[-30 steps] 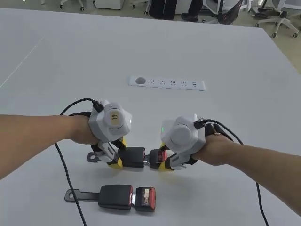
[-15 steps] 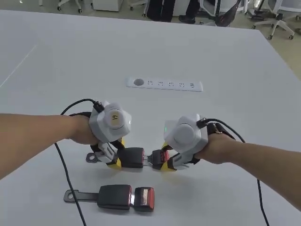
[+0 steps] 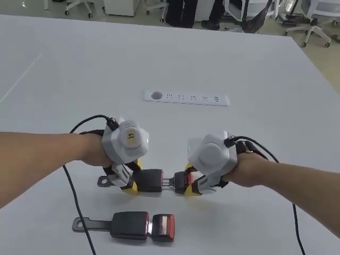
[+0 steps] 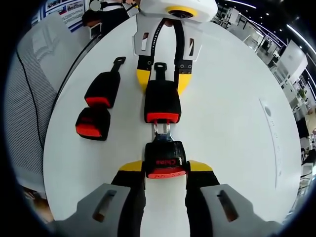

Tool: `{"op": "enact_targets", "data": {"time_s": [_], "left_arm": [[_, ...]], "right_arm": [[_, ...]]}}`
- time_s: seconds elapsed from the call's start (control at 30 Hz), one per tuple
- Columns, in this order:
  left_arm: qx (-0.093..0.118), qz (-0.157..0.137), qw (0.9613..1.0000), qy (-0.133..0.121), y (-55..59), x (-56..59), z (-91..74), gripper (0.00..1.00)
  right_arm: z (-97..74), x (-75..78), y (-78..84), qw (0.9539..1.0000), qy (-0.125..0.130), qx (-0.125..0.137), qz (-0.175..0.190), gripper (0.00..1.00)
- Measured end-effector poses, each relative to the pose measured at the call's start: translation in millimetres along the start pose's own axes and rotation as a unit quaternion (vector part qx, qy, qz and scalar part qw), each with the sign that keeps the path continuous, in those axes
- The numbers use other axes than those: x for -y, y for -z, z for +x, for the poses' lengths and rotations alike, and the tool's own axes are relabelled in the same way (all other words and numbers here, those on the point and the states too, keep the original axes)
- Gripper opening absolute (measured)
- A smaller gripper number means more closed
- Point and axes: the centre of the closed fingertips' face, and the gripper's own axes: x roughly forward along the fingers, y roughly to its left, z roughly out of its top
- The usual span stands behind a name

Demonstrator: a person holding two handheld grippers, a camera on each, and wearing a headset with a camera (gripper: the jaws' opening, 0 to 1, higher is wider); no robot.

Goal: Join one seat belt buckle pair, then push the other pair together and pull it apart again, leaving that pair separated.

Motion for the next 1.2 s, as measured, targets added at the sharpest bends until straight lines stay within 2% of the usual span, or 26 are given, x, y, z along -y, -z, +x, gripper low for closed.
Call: {"op": "enact_targets", "data": {"time_s": [0.13, 0.53, 0.6, 0.8, 1.2], "left_arm": [[-0.001, 0.0, 1.0, 0.0, 2.2, -5.1, -0.4, 0.31], [-0.003, 0.0, 1.0, 0.0, 1.6, -3.6, 0.6, 0.31], [-0.004, 0.0, 1.0, 0.0, -0.2, 0.1, 0.6, 0.31], [-0.006, 0.001, 1.0, 0.0, 1.5, -4.5, -0.4, 0.31], [-0.01, 0.003, 0.9999, -0.001, 0.6, -2.8, -1.0, 0.31]], "right_arm": [[-0.5, 1.5, 3.2, 1.0, 0.0, -0.002, 0.0, 0.28], [-7.3, 0.6, 13.9, 0.9999, 0.001, -0.011, 0.0, 0.28], [-9.2, -0.2, 16.4, 0.9999, 0.002, -0.012, 0.002, 0.28], [-12.9, 3.1, 25.8, 0.9998, 0.004, -0.016, 0.007, 0.29], [-17.6, 3.6, 37.9, 0.9996, 0.008, -0.02, 0.015, 0.29]]}}
